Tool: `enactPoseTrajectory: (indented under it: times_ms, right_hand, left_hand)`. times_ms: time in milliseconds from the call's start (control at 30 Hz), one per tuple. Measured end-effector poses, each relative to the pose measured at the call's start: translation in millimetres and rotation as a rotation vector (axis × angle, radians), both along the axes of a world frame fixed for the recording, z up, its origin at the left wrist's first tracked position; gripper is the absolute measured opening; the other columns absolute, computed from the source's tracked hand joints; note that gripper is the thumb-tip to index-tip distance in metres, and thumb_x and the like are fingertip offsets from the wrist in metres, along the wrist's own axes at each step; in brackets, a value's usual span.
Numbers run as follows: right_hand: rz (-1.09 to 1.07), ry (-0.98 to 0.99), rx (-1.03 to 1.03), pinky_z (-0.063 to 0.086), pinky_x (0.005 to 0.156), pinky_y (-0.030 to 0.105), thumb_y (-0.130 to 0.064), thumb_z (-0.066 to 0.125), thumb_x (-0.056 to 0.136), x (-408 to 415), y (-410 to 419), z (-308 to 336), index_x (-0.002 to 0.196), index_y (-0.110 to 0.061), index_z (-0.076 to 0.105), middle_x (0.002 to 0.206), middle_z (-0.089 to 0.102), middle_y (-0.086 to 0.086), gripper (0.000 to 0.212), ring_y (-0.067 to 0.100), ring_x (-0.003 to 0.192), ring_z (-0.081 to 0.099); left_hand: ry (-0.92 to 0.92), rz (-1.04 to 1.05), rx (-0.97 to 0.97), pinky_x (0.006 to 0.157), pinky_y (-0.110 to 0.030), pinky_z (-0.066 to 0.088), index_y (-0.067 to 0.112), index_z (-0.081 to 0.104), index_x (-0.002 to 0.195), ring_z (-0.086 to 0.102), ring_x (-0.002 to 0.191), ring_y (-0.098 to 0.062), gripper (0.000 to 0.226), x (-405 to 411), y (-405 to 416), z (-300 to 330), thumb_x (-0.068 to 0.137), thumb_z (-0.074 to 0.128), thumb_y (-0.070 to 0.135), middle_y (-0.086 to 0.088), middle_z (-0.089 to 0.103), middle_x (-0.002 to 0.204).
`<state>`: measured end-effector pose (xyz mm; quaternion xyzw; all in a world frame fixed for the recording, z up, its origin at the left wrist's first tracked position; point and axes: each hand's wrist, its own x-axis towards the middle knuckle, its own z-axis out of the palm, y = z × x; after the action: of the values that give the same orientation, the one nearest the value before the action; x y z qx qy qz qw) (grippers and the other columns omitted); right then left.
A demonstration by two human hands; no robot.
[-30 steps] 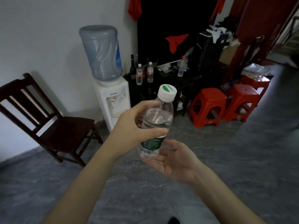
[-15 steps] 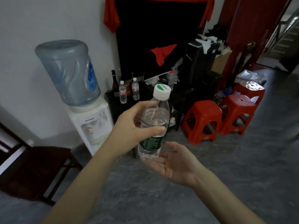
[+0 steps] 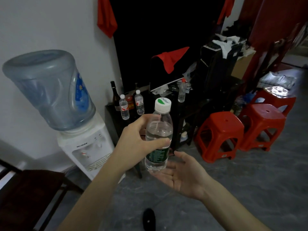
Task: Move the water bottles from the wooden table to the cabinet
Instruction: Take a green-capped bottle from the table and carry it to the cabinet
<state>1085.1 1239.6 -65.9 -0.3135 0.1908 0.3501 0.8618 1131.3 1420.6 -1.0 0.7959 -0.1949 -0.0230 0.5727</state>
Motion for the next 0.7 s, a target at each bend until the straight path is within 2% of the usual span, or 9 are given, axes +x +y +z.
enactPoseTrajectory:
  times_ms: [133,233,333,400,500,533,633,700]
  right_hand:
    - [-0.007,0.034,-0.002,0.042,0.109,0.040,-0.042,0.042,0.096,63,-7,-10,0.117,0.014,0.063,0.128,0.059,0.034,0.064,0.038,0.126,0.055]
    - [-0.024,0.047,-0.049,0.042,0.108,0.040,-0.042,0.039,0.097,119,-8,-8,0.125,0.013,0.059,0.128,0.059,0.033,0.065,0.038,0.128,0.054]
    - [-0.043,0.074,-0.089,0.045,0.104,0.040,-0.044,0.037,0.100,178,-6,-3,0.129,0.013,0.054,0.128,0.059,0.034,0.066,0.039,0.126,0.054]
    - [-0.047,0.091,-0.103,0.051,0.099,0.040,-0.045,0.037,0.100,215,-2,-2,0.129,0.013,0.053,0.126,0.060,0.034,0.067,0.039,0.118,0.060]
    - [-0.055,0.106,-0.094,0.059,0.079,0.041,-0.044,0.037,0.101,263,2,-3,0.129,0.013,0.052,0.123,0.062,0.034,0.066,0.039,0.098,0.070]
    - [-0.069,0.124,-0.089,0.060,0.078,0.041,-0.044,0.038,0.101,277,3,-5,0.129,0.013,0.052,0.123,0.062,0.034,0.066,0.039,0.098,0.070]
    - [-0.088,0.170,-0.094,0.052,0.096,0.042,-0.044,0.039,0.100,311,-1,-11,0.131,0.013,0.050,0.126,0.059,0.035,0.067,0.041,0.119,0.059]
    - [-0.083,0.194,-0.093,0.044,0.107,0.042,-0.046,0.039,0.100,334,-7,-16,0.132,0.013,0.049,0.128,0.058,0.036,0.068,0.042,0.127,0.053]
  left_hand:
    - [-0.004,-0.028,0.011,0.083,-0.012,0.054,0.049,0.060,0.121,0.069,0.105,0.003,0.058,62,-10,-8,0.068,0.084,0.050,0.024,0.072,0.115]
    - [-0.019,-0.038,0.024,0.085,-0.009,0.052,0.049,0.059,0.124,0.067,0.108,0.006,0.061,115,-13,-10,0.068,0.084,0.051,0.025,0.071,0.118]
    - [-0.037,-0.044,0.040,0.086,-0.008,0.052,0.056,0.055,0.123,0.064,0.110,0.010,0.060,170,-11,-6,0.070,0.082,0.054,0.029,0.068,0.120]
    - [-0.040,-0.045,0.049,0.087,-0.008,0.052,0.061,0.052,0.122,0.065,0.109,0.010,0.058,204,-9,-5,0.072,0.080,0.055,0.031,0.067,0.119]
    - [-0.034,-0.042,0.039,0.086,-0.010,0.053,0.064,0.049,0.122,0.066,0.108,0.010,0.059,251,-10,-6,0.072,0.078,0.055,0.031,0.068,0.118]
    - [-0.027,-0.043,0.033,0.085,-0.012,0.054,0.062,0.050,0.122,0.066,0.107,0.009,0.059,266,-12,-9,0.071,0.077,0.054,0.030,0.069,0.116]
    - [0.011,-0.047,0.018,0.083,-0.013,0.055,0.051,0.056,0.123,0.069,0.103,0.006,0.059,303,-18,-16,0.069,0.078,0.049,0.025,0.072,0.113]
    - [0.010,-0.061,0.035,0.087,-0.012,0.053,0.047,0.058,0.125,0.068,0.106,0.006,0.059,325,-22,-20,0.070,0.080,0.046,0.025,0.072,0.114]
